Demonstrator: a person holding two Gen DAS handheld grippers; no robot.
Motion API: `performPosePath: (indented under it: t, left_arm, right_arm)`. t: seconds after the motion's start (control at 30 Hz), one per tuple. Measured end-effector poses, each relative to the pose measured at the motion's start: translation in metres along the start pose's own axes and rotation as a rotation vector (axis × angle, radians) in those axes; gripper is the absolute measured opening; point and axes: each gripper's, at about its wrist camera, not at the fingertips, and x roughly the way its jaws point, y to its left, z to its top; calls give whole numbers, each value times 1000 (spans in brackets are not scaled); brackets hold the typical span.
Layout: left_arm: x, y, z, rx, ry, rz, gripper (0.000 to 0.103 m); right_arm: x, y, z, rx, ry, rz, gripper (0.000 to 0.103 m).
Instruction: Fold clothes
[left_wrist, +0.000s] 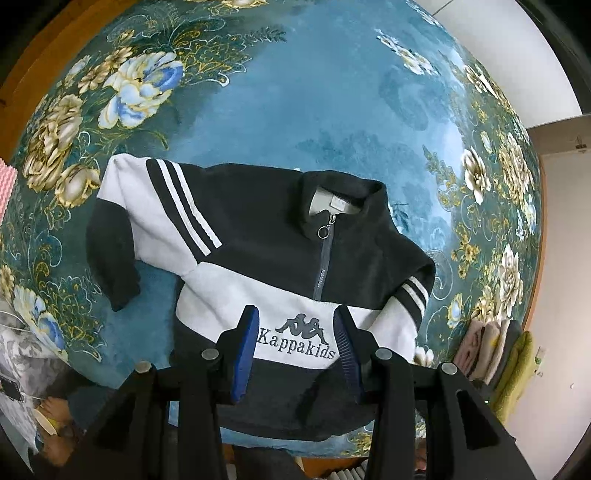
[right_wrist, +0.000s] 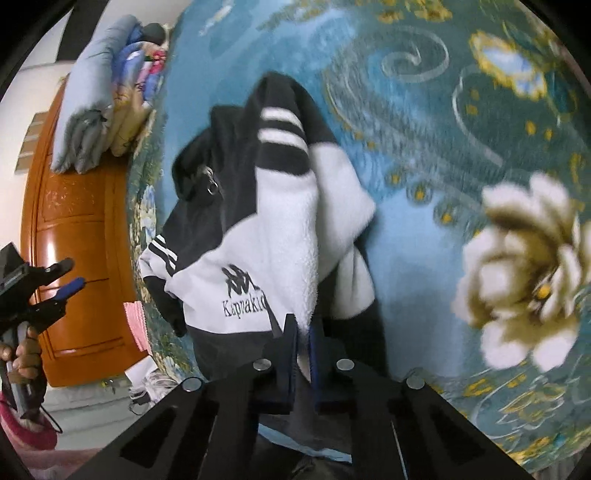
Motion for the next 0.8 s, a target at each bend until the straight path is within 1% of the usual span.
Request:
performPosePath:
  t: [0.2,0.47,0.57,0.6,0.67,0.73,0.77,0.8]
  left_arm:
    - [-3,11,4,-26,-12,-3,43]
    - [-1,23,6,-57,-3,-5,43]
    - [-1,26,7,-62,0,-9,43]
    - [-1,26,7,-64,0,-11,43]
    - [-1,28,8,-67,2,-13,43]
    - [-1,29,9,-70,3,-16,43]
    - [-1,30,9,-72,4,-17,43]
    - [0,30,9,-69,7,-20,43]
  right_arm:
    - [-34,-11,45,-40,-74,-192,6]
    - [-80,-27,105,-92,-172,-447,6]
    - [-84,-26,103,-77,-188,-437,6]
    - [-85,-26,102,-71,-192,-430,10]
    - [-86,-26,99,-58,-201,-415,9]
    - [-88,-25,96,-45,-210,-400,13]
    - [-88,-25,94,-39,-214,-393,22]
    - [-91,-23,92,-30,-226,-367,42]
